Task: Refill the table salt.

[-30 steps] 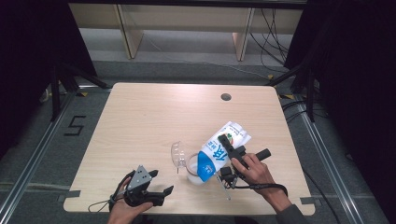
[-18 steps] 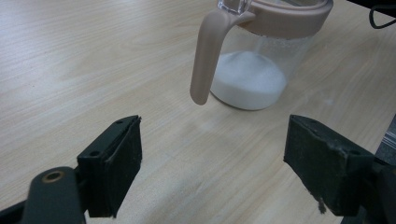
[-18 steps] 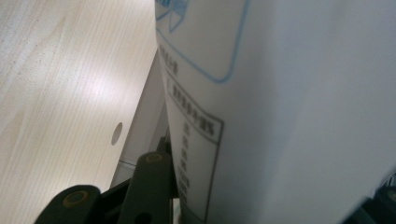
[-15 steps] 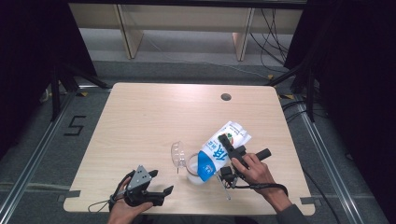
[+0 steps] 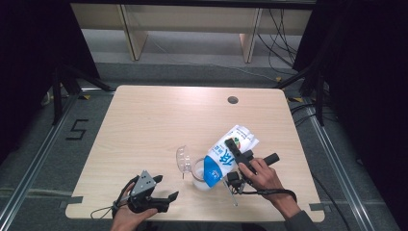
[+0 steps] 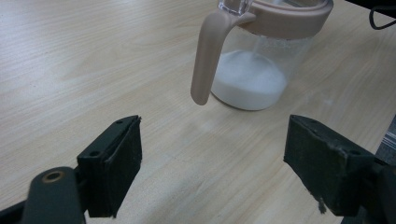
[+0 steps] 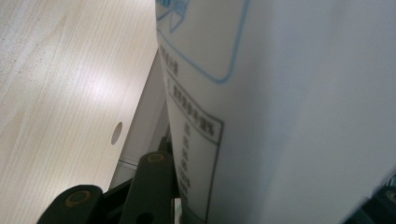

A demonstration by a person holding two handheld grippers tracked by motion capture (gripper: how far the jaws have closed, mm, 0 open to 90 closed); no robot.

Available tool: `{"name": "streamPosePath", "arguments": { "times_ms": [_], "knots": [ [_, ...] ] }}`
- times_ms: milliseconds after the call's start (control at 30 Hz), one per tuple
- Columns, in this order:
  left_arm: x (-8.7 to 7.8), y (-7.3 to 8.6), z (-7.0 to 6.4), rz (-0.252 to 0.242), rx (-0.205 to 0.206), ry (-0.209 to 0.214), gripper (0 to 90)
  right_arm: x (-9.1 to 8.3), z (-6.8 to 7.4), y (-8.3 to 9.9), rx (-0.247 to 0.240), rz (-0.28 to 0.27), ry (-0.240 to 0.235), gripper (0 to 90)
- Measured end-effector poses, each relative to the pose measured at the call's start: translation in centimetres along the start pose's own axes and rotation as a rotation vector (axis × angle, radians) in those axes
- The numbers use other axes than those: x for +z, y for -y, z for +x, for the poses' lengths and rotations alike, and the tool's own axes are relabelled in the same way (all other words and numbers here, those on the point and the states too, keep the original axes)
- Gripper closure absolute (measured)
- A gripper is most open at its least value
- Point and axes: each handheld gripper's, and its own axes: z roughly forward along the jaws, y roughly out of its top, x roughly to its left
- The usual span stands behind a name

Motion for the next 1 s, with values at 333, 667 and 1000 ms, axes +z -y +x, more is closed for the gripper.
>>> {"name": "streamPosePath", "arguments": {
  "times_ms": [333, 667, 1000],
  "knots": [
    [-0.01, -0.04, 0.1, 0.0, 0.017, 0.003, 18.7, -0.05, 0.15, 0.04, 0.018, 0.014, -0.008, 67.9],
    [-0.01, 0.0, 0.0, 0.001, 0.0, 0.0, 18.8, 0.03, -0.01, 0.04, 0.002, 0.003, -0.004, 68.6],
    [0.0, 0.0, -0.02, 0.0, -0.001, 0.001, 18.9, -0.02, -0.02, 0.07, 0.001, 0.006, -0.007, 69.0]
  ]
}}
